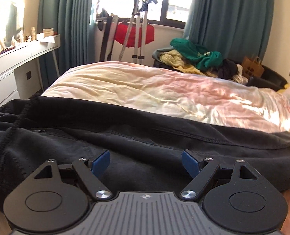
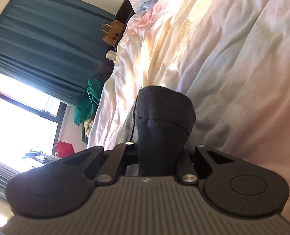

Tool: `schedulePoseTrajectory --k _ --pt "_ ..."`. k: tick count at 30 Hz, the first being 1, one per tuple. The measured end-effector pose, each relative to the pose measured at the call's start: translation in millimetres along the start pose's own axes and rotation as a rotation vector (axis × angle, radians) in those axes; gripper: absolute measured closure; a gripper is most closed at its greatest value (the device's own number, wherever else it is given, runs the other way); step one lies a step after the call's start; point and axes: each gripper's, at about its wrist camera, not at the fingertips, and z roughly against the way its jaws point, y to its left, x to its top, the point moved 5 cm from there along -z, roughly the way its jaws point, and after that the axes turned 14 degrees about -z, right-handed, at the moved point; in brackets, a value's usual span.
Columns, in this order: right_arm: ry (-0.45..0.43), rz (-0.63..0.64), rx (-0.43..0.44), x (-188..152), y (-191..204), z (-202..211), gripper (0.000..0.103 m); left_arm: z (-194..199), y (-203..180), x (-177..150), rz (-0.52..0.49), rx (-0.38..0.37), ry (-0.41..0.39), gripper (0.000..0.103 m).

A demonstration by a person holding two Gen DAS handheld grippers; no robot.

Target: Fold clothes

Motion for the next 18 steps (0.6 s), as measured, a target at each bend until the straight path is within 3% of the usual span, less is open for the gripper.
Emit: schedulePoseTrajectory --k 5,18 --pt "-0.026 0.067 -0.005 -4 8 1 0.091 -36 -24 -20 -0.124 0.054 0.049 0.02" --pt "-0.173 0.456 0.033 -40 63 24 0.091 -49 -22 -31 -0.163 0.031 0.095 0.02"
